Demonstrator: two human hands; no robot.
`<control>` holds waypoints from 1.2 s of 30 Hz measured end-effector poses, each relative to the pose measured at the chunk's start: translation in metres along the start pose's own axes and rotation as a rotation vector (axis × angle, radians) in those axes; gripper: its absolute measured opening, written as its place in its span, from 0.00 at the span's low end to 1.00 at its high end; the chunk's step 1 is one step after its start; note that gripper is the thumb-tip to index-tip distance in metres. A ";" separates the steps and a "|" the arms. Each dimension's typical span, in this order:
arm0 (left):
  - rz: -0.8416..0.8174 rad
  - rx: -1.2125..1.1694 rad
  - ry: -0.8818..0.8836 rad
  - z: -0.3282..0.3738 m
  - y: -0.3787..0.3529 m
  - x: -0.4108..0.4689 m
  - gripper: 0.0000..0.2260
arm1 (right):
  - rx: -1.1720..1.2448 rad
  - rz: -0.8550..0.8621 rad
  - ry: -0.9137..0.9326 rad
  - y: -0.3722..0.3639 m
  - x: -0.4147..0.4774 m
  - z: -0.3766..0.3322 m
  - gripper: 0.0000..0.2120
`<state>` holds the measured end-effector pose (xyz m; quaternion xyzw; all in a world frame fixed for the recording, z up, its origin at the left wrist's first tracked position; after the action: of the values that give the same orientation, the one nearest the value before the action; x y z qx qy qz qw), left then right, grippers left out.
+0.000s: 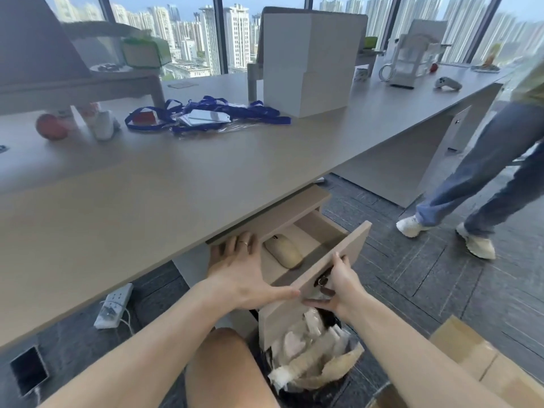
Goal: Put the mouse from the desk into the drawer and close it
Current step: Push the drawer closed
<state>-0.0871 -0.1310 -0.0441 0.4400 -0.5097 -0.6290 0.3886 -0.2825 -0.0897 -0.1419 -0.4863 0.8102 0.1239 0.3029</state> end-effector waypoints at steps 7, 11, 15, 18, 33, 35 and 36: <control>0.111 0.067 -0.095 -0.005 0.002 0.007 0.51 | 0.057 -0.044 0.003 -0.046 0.020 -0.002 0.20; 0.190 0.044 -0.139 -0.010 0.007 0.008 0.39 | 0.052 -0.073 0.025 -0.071 0.032 -0.010 0.16; 0.243 -0.001 -0.174 -0.021 0.008 0.008 0.35 | 0.086 -0.100 0.025 -0.090 0.039 -0.016 0.17; 0.242 -0.020 -0.199 -0.026 0.008 0.009 0.39 | 0.090 -0.134 0.040 -0.103 0.045 -0.018 0.16; 0.307 -0.048 -0.205 -0.028 0.015 0.009 0.42 | 0.010 -0.130 0.035 -0.113 0.063 -0.016 0.14; 0.325 -0.042 -0.202 -0.027 0.017 0.008 0.40 | 0.006 -0.125 0.027 -0.113 0.062 -0.016 0.13; 0.334 -0.044 -0.199 -0.027 0.017 0.008 0.39 | 0.003 -0.127 0.020 -0.114 0.062 -0.015 0.12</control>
<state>-0.0633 -0.1493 -0.0310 0.2764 -0.5976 -0.6071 0.4449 -0.2110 -0.1977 -0.1567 -0.5376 0.7809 0.0984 0.3025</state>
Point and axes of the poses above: each hand's wrist, its own x-axis towards the middle knuckle, its own y-axis out of the back of the hand, z = x × y, the point moved 10 cm from there along x, towards the middle knuckle, and after that the axes turned 1 degree about -x, right-handed, at the moved point
